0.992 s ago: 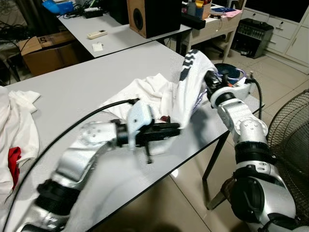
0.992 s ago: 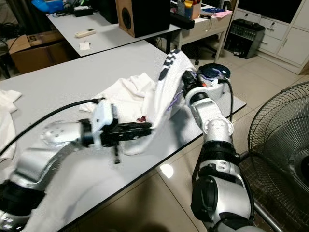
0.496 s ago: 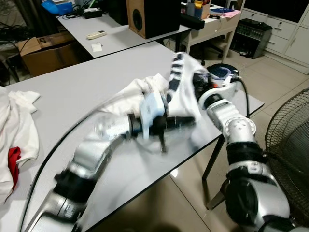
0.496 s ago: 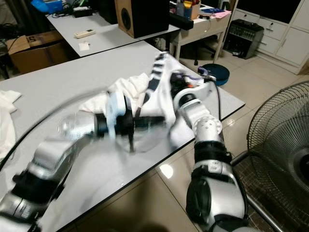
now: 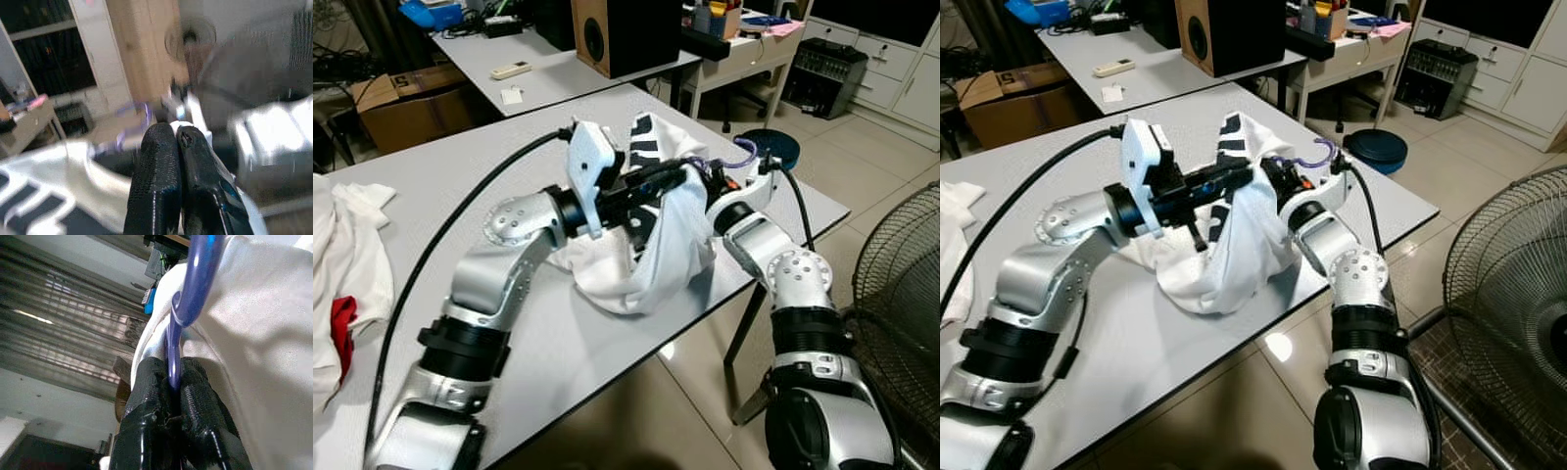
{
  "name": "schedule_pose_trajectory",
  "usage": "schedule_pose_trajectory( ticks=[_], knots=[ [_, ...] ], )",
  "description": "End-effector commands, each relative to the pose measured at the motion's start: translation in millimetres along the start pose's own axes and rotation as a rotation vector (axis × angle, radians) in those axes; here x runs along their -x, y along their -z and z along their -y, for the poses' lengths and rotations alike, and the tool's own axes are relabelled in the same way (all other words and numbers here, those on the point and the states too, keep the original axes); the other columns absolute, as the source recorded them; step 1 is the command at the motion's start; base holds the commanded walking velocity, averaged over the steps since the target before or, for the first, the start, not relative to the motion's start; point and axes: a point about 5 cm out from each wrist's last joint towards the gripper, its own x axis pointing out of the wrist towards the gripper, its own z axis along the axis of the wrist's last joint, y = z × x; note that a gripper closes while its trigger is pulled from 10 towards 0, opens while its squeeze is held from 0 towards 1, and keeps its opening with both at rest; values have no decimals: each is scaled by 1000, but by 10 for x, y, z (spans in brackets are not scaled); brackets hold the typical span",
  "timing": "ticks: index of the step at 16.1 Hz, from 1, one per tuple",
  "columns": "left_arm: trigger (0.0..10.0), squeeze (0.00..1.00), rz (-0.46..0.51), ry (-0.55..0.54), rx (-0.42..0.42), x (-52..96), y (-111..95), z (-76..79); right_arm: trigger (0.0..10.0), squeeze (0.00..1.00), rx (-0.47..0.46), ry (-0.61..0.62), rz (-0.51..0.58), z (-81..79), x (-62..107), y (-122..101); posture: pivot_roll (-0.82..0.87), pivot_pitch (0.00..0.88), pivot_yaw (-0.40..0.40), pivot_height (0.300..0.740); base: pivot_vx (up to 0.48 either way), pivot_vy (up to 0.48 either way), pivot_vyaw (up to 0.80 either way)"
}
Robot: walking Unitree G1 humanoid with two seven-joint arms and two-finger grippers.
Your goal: Hang hanger
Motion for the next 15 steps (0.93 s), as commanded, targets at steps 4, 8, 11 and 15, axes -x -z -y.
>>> schedule_pose_trajectory(
  ticks=[4,8,11,15],
  knots=[
    [10000,1000,-180,35,30,52,247,43,10000,0,-21,-32,22,-71,54,-84,15,0,56,740,0,0,0],
    [10000,1000,-264,63,72,224,280,2,10000,0,19,-9,56,-29,104,-197,18,0,58,740,0,0,0],
    [10000,1000,-317,16,77,371,336,-109,10000,0,68,4,49,-27,127,-231,21,0,57,740,0,0,0],
    [10000,1000,-270,-140,136,732,260,-253,10000,0,317,44,-12,-63,238,-273,17,0,62,740,0,0,400]
  ],
)
